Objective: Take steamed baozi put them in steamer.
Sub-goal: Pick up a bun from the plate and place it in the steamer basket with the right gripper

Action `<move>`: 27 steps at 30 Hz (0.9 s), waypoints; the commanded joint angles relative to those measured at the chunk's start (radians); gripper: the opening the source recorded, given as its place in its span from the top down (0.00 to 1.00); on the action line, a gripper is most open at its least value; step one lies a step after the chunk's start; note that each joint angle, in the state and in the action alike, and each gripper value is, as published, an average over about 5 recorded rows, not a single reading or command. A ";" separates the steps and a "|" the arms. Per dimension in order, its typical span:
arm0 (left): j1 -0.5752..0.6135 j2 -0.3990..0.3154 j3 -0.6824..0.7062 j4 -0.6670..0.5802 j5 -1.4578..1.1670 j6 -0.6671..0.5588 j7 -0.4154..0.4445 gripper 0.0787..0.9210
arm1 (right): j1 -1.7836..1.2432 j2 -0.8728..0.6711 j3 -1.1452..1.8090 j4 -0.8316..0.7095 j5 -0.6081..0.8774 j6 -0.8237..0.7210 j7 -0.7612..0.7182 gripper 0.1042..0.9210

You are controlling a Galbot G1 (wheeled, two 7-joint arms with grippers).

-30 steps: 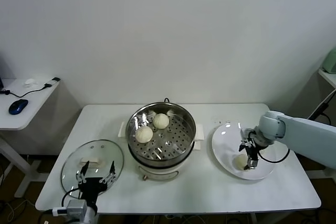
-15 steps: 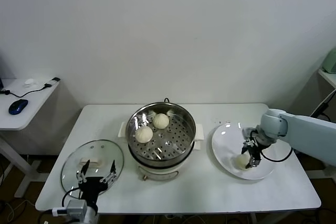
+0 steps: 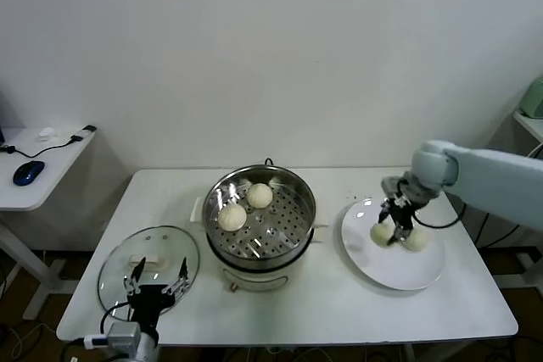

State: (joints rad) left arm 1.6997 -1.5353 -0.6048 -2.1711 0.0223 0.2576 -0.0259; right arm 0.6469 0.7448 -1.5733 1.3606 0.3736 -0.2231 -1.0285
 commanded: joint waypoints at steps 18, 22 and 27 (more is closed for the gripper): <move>0.007 0.001 -0.014 -0.006 -0.008 0.003 -0.006 0.12 | 0.145 0.561 0.123 0.234 -0.308 0.478 0.030 0.36; 0.009 0.003 -0.018 -0.004 -0.008 0.003 -0.008 0.12 | 0.082 0.588 0.108 0.206 -0.322 0.482 0.061 0.36; 0.005 0.003 -0.022 0.000 -0.007 0.004 -0.008 0.12 | 0.023 0.589 0.097 0.187 -0.365 0.479 0.078 0.36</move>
State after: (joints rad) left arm 1.7041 -1.5328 -0.6275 -2.1685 0.0148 0.2616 -0.0338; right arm 0.7742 1.2371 -1.4844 1.5353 0.1088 0.1981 -0.9951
